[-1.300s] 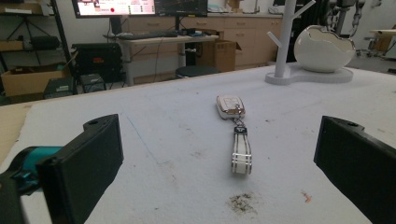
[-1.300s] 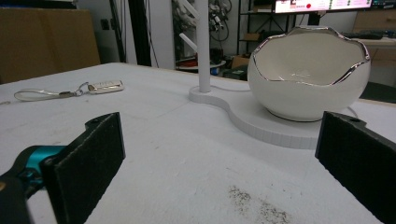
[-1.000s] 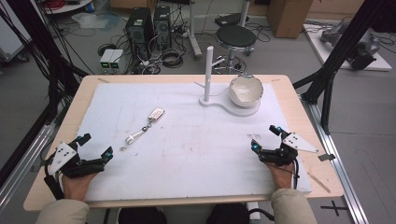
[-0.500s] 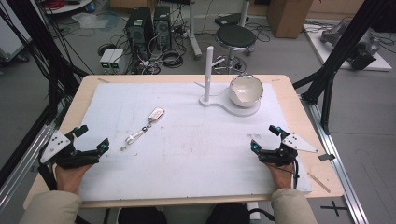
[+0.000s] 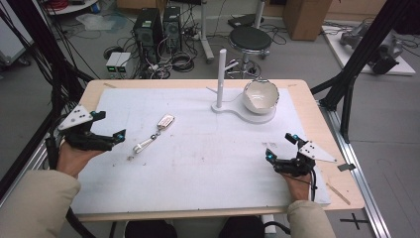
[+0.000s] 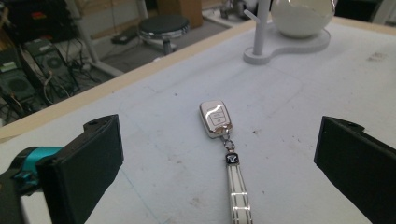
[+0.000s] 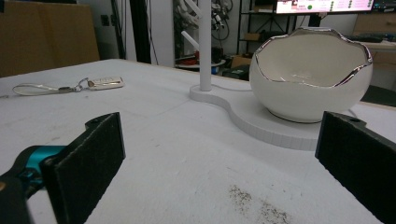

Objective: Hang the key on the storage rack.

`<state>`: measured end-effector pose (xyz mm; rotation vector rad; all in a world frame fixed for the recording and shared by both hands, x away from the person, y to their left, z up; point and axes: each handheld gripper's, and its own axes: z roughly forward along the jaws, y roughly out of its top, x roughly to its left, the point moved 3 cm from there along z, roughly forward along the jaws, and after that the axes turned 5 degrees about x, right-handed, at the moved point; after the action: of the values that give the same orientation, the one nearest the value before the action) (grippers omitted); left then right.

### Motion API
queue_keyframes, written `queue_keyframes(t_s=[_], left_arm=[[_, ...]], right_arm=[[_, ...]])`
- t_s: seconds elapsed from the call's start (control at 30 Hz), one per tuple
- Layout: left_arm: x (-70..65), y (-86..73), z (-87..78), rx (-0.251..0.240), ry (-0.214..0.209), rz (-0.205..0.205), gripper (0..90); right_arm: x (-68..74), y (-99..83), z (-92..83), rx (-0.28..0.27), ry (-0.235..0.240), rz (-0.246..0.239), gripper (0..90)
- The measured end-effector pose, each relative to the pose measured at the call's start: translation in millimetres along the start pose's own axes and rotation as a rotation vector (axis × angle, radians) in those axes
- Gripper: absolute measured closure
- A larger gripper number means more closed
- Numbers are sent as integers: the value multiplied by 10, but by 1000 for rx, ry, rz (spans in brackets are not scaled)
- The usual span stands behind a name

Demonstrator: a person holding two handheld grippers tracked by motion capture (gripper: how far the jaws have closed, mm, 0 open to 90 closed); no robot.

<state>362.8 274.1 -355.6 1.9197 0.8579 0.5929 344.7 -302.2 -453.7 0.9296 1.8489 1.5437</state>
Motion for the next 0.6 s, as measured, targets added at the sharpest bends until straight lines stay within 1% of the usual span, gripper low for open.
queue_keyframes(t_s=[0.03,0.07,0.2,0.3,0.33,0.37,0.4,0.47,0.5,0.53,0.57,0.6], left_arm=[[0,0,0,0,0,0,18],[-3,46,30,29,-14,7,18],[-21,159,166,144,-40,38,17],[-41,200,273,204,-45,34,18],[-51,215,338,241,-54,36,18],[-57,216,370,267,-59,37,18],[-57,216,370,267,-59,37,18],[-66,200,445,330,-67,36,32],[-67,188,483,359,-64,49,50],[-76,156,566,406,-64,46,67],[-76,156,566,406,-64,46,68],[-82,139,611,428,-67,46,68]], right_arm=[[0,0,0,0,0,0,5],[0,0,0,-1,1,0,5],[0,0,-1,0,1,-2,5],[-1,0,0,0,2,-1,5],[-1,0,-1,0,2,-1,5],[1,0,0,0,1,-4,5],[2,-1,-1,3,2,-5,5],[2,-1,-1,3,2,-5,5],[0,0,0,0,4,-2,5],[-1,0,0,-1,3,-1,5],[-2,0,-1,1,3,-2,5],[-1,0,-1,0,3,-3,5]])
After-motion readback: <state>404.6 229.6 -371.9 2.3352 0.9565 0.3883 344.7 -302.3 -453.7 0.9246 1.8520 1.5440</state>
